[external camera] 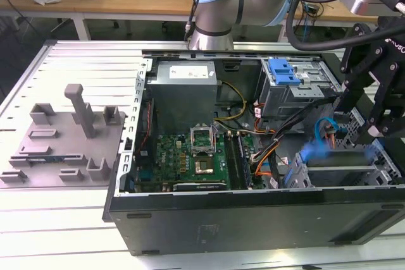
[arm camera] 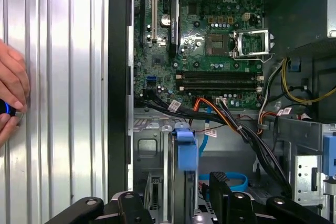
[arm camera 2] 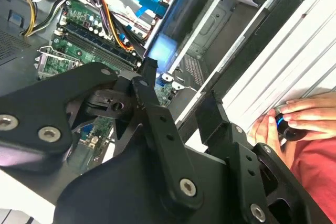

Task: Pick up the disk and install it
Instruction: 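Insert the disk into the insertion slot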

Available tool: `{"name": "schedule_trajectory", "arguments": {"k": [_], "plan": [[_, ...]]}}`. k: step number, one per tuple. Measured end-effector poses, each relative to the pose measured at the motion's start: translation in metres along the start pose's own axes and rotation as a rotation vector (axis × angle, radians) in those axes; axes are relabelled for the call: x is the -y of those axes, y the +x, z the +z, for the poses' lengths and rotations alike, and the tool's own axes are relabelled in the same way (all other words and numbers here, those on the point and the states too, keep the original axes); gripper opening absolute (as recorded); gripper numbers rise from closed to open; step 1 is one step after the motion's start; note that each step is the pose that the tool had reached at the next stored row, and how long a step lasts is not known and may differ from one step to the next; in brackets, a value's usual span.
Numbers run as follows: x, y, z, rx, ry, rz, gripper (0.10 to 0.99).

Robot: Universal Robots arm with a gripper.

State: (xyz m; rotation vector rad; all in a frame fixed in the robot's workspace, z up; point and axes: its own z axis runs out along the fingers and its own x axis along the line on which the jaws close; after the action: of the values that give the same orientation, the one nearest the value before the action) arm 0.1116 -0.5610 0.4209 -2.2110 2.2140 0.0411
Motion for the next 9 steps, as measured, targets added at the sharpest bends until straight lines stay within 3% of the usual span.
{"name": "schedule_trajectory", "arguments": {"k": [9], "plan": [[-0.0003, 0.0, 0.0001, 0.0, 0.0, 0.0, 0.573]]}}
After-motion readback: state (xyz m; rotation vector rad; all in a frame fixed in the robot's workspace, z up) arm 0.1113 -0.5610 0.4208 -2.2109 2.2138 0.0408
